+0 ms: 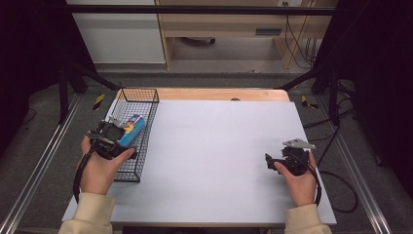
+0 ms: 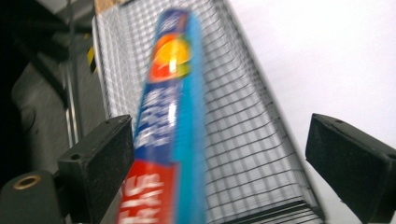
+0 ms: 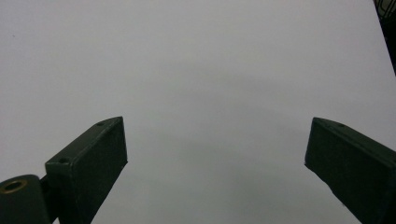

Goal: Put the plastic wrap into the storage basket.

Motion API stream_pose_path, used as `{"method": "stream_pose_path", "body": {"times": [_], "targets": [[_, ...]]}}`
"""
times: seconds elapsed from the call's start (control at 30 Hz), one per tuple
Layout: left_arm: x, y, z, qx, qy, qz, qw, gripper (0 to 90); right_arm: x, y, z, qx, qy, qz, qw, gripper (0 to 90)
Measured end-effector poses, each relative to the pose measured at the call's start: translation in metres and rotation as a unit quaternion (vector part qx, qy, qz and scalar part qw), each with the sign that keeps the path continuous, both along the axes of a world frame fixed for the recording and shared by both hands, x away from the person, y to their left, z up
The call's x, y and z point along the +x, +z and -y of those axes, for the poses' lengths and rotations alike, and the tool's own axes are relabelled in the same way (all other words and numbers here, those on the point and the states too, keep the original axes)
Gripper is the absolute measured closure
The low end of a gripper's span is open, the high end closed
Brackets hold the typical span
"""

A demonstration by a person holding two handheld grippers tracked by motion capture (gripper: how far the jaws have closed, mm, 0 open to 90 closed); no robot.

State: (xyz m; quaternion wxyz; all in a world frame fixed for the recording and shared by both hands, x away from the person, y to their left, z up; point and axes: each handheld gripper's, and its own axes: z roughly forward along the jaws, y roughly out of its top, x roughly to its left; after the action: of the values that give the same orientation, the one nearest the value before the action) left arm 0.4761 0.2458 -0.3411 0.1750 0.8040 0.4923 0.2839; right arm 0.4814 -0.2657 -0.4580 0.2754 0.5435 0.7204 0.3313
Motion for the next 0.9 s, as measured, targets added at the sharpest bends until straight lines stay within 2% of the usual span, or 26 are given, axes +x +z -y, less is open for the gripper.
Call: {"method": "stream_pose_path", "body": {"times": [0.07, 0.1, 0.23, 0.27, 0.4, 0.47, 0.53, 0.57, 0.6, 0.67, 0.77, 0.83, 0.9], "targets": [[-0.003, 0.003, 0.002, -0.014, -0.015, 0.014, 0.9997, 7.4, -0.001, 0.001, -0.001, 0.002, -0.001, 0.004, 1.0000, 6.0], [-0.005, 0.006, 0.005, -0.029, -0.032, 0.021, 0.9988, 7.5, -0.002, 0.002, -0.002, 0.001, -0.001, 0.008, 1.0000, 5.6], [-0.008, 0.011, 0.013, -0.038, -0.061, 0.034, 0.9968, 7.3, -0.002, 0.003, -0.001, 0.001, 0.001, 0.013, 0.9999, 5.5], [-0.008, 0.011, 0.013, -0.038, -0.061, 0.034, 0.9968, 7.2, -0.002, 0.003, -0.001, 0.002, 0.000, 0.013, 0.9999, 5.3], [-0.010, 0.014, 0.027, -0.059, -0.096, 0.049, 0.9925, 6.4, -0.004, 0.004, -0.001, 0.003, 0.001, 0.017, 0.9998, 4.5], [-0.010, 0.014, 0.030, -0.058, -0.103, 0.050, 0.9917, 5.8, -0.005, 0.004, -0.002, 0.004, 0.000, 0.019, 0.9998, 4.4], [-0.010, 0.014, 0.037, -0.062, -0.116, 0.054, 0.9899, 5.7, -0.008, 0.006, 0.000, 0.008, -0.002, 0.030, 0.9995, 4.2], [-0.009, 0.013, 0.041, -0.073, -0.126, 0.053, 0.9879, 5.5, -0.008, 0.006, 0.000, 0.008, -0.003, 0.031, 0.9995, 4.2], [-0.009, 0.013, 0.041, -0.073, -0.126, 0.053, 0.9879, 5.4, -0.008, 0.006, 0.000, 0.008, -0.003, 0.031, 0.9995, 4.2], [-0.007, 0.011, 0.048, -0.078, -0.143, 0.055, 0.9851, 5.3, -0.012, 0.007, 0.002, 0.011, -0.004, 0.037, 0.9993, 4.2], [-0.006, 0.009, 0.055, -0.085, -0.155, 0.056, 0.9826, 5.3, -0.016, 0.007, 0.004, 0.011, -0.005, 0.038, 0.9992, 4.1], [-0.005, 0.009, 0.057, -0.086, -0.159, 0.055, 0.9820, 5.3, -0.019, 0.007, 0.006, 0.012, -0.007, 0.041, 0.9990, 4.0], [-0.005, 0.008, 0.062, -0.090, -0.167, 0.059, 0.9801, 5.2, -0.020, 0.007, 0.007, 0.013, -0.007, 0.041, 0.9991, 4.1]]}}
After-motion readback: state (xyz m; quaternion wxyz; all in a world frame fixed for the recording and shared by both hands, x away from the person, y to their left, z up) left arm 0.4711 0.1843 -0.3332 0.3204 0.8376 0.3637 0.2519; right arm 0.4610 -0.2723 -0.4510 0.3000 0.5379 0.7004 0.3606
